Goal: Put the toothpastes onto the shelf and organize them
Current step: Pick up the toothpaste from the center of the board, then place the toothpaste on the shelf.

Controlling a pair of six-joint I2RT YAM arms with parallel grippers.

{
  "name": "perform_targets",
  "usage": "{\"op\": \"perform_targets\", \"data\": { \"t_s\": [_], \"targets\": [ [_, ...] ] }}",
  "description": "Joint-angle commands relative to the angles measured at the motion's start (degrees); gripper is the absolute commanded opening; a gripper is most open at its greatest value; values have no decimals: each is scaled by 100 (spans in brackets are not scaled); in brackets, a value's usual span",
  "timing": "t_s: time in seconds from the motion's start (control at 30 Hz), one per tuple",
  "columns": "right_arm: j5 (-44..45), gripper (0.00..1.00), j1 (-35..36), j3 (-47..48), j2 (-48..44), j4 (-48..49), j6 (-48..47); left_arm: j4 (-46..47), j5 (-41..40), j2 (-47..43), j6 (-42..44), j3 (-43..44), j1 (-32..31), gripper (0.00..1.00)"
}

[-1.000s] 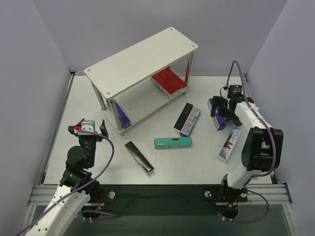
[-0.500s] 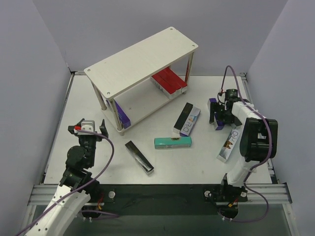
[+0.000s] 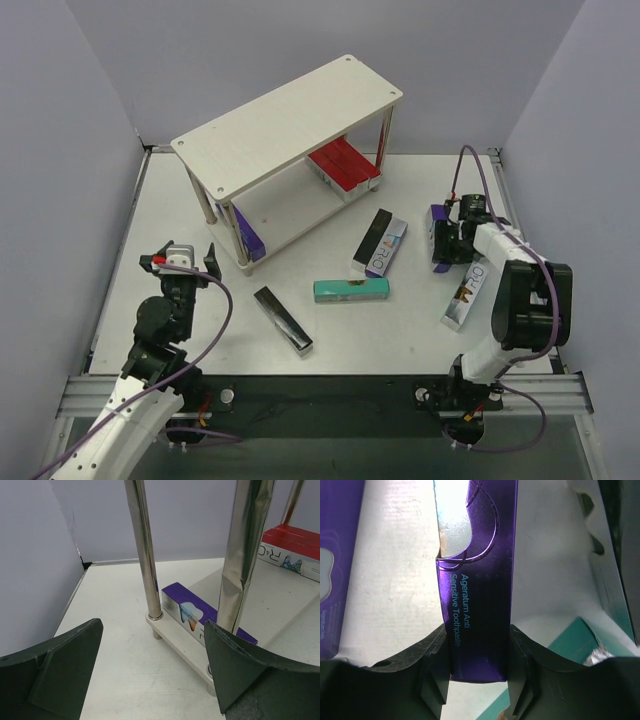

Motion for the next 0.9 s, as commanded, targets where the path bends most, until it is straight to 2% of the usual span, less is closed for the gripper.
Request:
{"op": "perform_targets", "data": {
  "t_s": [0.0, 0.27, 0.43, 0.6, 0.73, 0.87],
  "targets": [
    [395, 34, 91, -215, -851, 160, 93, 120, 106, 6, -65, 149, 39, 94],
    [588, 34, 925, -453, -2064, 213, 496, 120, 133, 41, -92, 140, 30, 94],
    [650, 34, 2093, -409, -2241, 563, 892, 138, 142, 85, -100, 122, 30, 93],
    [878, 34, 3235, -155, -1925, 1205, 1174, 138, 133, 103, -109, 96, 30, 93],
    [1028, 34, 4149, 241, -1215, 1863, 1165, 156, 107, 129, -109, 87, 30, 93],
    [1055, 34, 4607, 829, -467, 2172, 1069, 147, 106, 138, -127, 78, 30, 93]
  ]
}}
